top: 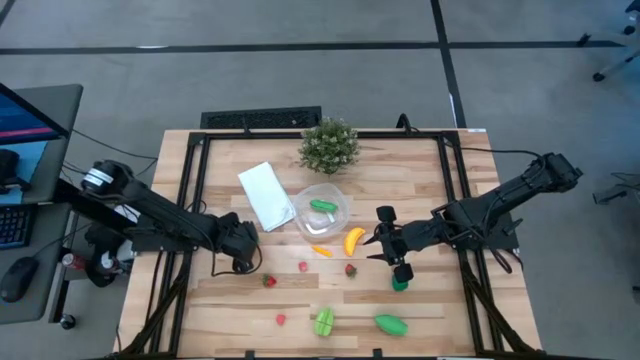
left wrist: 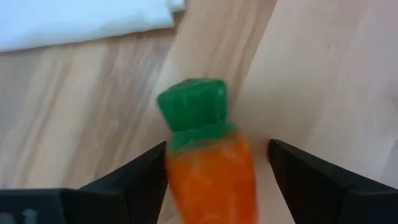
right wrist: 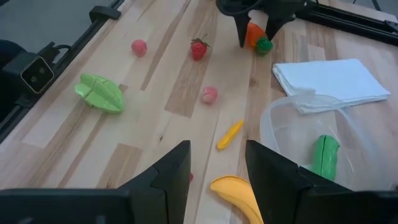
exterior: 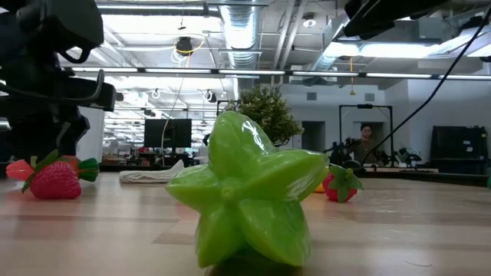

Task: Pick and placing Produce into tupperware
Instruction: Put the orange carrot into the transparent bin, then put the yellow banana into the transparent bin

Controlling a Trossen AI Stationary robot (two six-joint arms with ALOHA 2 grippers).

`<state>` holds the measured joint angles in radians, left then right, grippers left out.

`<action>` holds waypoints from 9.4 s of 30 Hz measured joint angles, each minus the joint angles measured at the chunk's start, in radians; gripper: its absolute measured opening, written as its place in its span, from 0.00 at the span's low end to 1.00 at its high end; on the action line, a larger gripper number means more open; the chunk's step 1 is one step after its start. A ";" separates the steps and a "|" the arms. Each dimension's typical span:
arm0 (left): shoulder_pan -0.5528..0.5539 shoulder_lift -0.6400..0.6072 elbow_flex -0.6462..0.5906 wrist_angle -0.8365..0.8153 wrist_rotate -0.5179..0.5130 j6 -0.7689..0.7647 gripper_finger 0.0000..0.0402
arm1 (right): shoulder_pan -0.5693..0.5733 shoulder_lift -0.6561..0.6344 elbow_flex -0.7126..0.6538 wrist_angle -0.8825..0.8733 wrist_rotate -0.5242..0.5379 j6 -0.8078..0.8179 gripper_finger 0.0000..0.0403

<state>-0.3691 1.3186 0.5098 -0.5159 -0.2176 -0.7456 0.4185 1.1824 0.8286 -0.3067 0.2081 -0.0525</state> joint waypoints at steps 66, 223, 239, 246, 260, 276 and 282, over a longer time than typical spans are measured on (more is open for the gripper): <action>0.000 -0.016 -0.003 -0.006 0.008 0.002 0.42 | 0.000 0.000 0.000 0.001 0.000 0.000 0.36; 0.573 0.456 0.358 0.689 0.431 1.012 0.45 | 0.000 0.017 0.000 -0.013 0.000 0.007 0.36; 0.574 0.456 0.358 0.691 0.369 1.006 0.54 | -0.009 0.017 0.000 -0.009 0.000 -0.008 0.36; 0.571 0.434 0.359 0.690 0.369 1.010 0.57 | -0.009 0.017 0.000 -0.007 0.000 -0.008 0.36; 0.467 0.195 0.542 0.166 0.389 1.013 0.57 | -0.059 0.017 0.000 -0.042 -0.001 -0.008 0.36; 0.184 -0.017 0.500 -0.340 0.268 0.562 0.57 | -0.177 0.017 0.000 -0.127 -0.001 -0.008 0.36; 0.037 -0.080 0.392 -0.315 0.108 0.414 0.57 | -0.225 0.036 0.001 -0.147 -0.041 -0.061 0.36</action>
<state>-0.3320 1.2389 0.9018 -0.8314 -0.1101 -0.3317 0.1934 1.2181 0.8296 -0.4539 0.1674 -0.1139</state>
